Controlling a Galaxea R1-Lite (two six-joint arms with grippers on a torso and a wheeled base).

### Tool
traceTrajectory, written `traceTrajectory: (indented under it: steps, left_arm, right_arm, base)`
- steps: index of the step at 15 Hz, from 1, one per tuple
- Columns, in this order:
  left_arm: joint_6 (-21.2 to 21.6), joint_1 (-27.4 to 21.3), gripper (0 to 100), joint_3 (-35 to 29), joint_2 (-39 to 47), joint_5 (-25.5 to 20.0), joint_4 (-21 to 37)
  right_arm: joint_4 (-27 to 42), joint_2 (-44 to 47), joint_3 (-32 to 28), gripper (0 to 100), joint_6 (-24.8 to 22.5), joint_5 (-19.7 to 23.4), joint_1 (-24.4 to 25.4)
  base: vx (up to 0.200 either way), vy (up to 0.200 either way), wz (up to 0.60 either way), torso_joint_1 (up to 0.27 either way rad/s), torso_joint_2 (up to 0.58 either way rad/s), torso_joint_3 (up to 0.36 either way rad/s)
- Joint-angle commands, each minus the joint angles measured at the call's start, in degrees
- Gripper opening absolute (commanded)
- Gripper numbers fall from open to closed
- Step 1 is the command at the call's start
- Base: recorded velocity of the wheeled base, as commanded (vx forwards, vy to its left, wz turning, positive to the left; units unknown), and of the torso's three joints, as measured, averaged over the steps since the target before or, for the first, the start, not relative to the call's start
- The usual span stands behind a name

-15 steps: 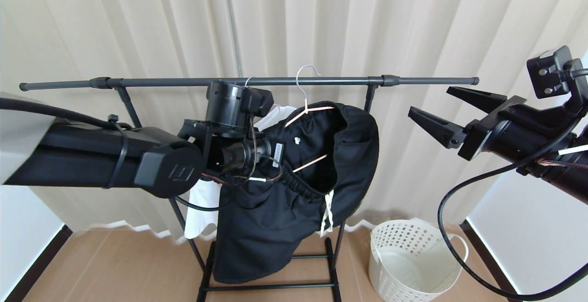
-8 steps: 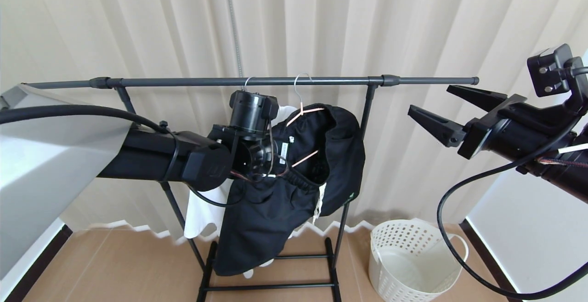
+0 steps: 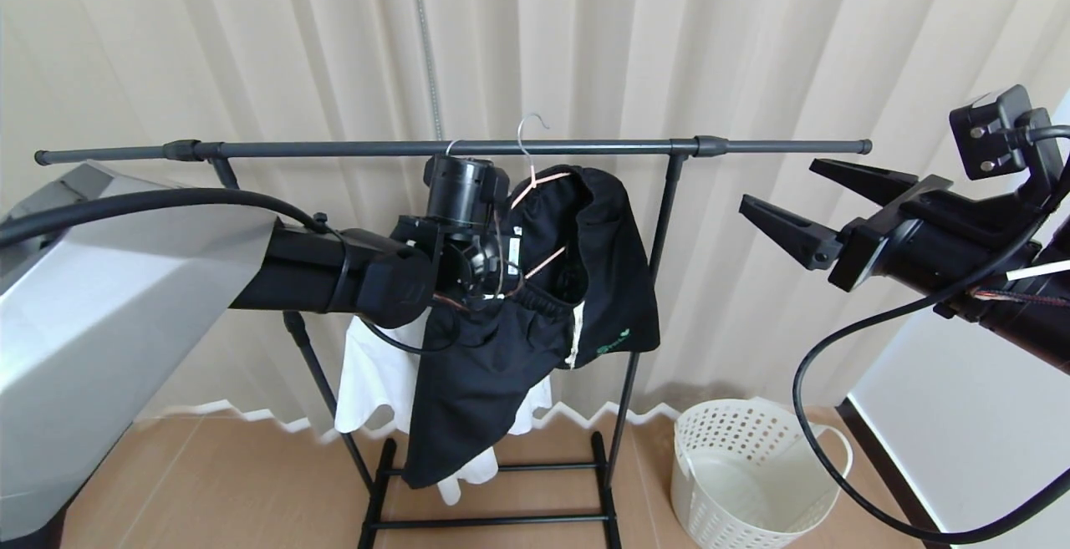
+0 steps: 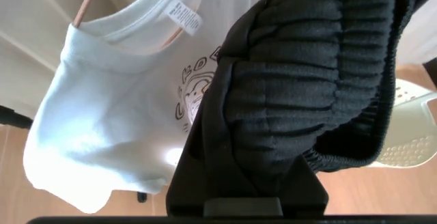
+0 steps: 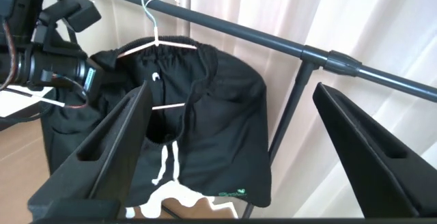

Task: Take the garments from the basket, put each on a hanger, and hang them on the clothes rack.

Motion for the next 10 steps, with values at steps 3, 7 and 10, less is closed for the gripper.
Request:
traceTrajectory:
  steps: [3,7,10]
  left_arm:
    - [0.0,0.4,0,-5.1,5.1,1.5,0.0]
    - [-1.2,1.1,0,-9.5,7.7,2.8,0.3]
    - [-1.4,1.8,0,-11.3,9.2,3.5,0.2]
  right_arm:
    - [0.0,0.3,-0.1,100,0.0,-0.1,0.0]
    - [-0.1,0.3,-0.1,100,0.0,-0.1,0.0]
    - [0.0,0.3,-0.1,100,0.0,-0.1,0.0]
  base:
    - [0.000,0.000,0.00,0.000,0.00,0.000]
    - [0.000,0.000,0.00,0.000,0.00,0.000]
    - [0.000,0.000,0.00,0.000,0.00,0.000]
